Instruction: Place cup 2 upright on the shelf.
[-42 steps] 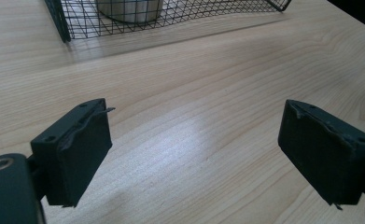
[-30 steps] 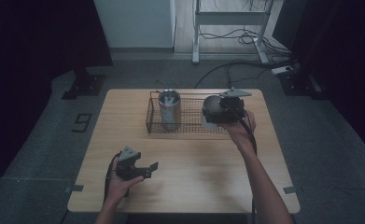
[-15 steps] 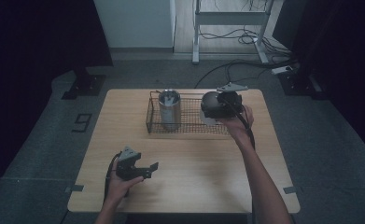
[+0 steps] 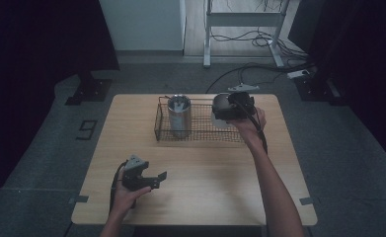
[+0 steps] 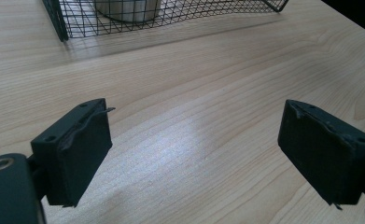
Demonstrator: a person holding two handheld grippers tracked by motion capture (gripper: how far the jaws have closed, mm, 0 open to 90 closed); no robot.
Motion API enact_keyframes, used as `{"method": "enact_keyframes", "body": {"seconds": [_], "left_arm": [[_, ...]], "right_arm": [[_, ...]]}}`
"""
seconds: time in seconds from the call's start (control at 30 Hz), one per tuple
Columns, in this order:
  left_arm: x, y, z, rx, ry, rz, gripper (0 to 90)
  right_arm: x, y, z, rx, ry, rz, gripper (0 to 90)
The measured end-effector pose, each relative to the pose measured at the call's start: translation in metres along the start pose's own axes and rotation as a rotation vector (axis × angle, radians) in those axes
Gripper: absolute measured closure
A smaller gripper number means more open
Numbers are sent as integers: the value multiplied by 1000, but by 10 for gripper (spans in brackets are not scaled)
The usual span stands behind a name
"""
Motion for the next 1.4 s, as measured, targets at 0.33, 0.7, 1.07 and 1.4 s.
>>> {"method": "enact_keyframes", "body": {"seconds": [0.33,0.7,1.07,1.4], "left_arm": [[-1,1,-1,0,1,8,98],[-3,3,-2,-3,0,15,98],[-2,2,-1,-3,-6,13,98],[-5,5,-4,-4,6,27,98]], "right_arm": [[-3,10,-7,-9,3,22,59],[-5,23,-15,-25,24,32,59],[-11,38,-17,-36,25,48,59],[-16,47,-21,-40,27,61,59]]}}
Point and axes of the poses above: each handheld gripper's, and its own axes: y roughly forward along the jaws, x roughly out of its top, z roughly to its left, the point moved 9 cm from there along y, roughly forward along the jaws, and after that the axes turned 15 degrees about -z, right-handed, at the moved point
